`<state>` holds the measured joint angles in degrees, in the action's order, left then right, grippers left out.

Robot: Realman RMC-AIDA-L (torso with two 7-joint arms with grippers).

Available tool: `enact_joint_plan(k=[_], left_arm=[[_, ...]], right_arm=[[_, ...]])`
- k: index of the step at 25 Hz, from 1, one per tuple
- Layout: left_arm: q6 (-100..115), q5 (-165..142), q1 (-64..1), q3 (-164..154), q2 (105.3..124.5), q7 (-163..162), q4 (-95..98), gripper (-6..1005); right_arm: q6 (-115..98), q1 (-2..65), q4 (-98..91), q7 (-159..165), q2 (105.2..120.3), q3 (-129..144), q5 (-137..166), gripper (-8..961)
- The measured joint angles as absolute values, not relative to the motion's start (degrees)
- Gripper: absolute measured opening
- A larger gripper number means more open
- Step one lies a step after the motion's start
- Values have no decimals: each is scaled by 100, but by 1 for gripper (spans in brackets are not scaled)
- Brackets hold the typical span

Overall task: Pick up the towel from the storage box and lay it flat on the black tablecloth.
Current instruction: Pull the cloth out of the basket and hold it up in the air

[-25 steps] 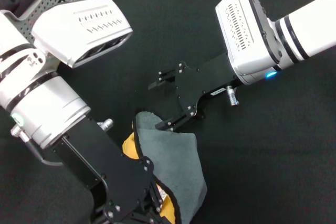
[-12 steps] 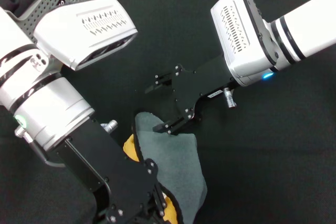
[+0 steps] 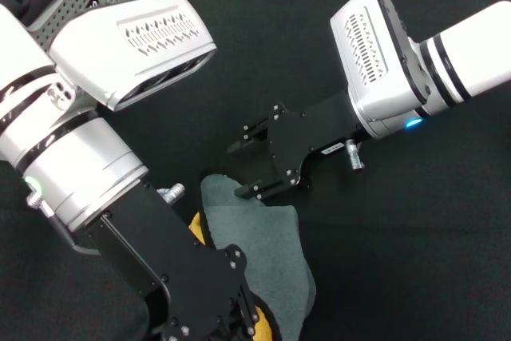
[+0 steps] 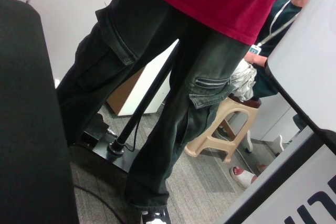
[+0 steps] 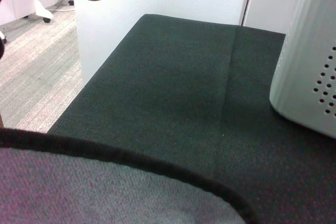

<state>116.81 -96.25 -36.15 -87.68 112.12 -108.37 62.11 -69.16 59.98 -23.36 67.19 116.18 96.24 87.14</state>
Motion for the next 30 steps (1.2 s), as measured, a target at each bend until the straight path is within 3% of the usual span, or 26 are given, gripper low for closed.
enact_joint_plan(k=[5,13,30], left_arm=[[11681,-9624,-3619,-8772,11216,-10836,6214,13],[11669,-9624,-3619,-8766,11219,-10787,6191,14],[11662,-9675,-3592,-8718,11294,-10749,6152,14]], right_arm=[[-6913,5987,-2247,6707,11618,9662,8591,554],[-6903,5983,-2147,6664,11619,9791,8370,559],[-6543,5925,-2108,6712,11618,10777,7322,458]])
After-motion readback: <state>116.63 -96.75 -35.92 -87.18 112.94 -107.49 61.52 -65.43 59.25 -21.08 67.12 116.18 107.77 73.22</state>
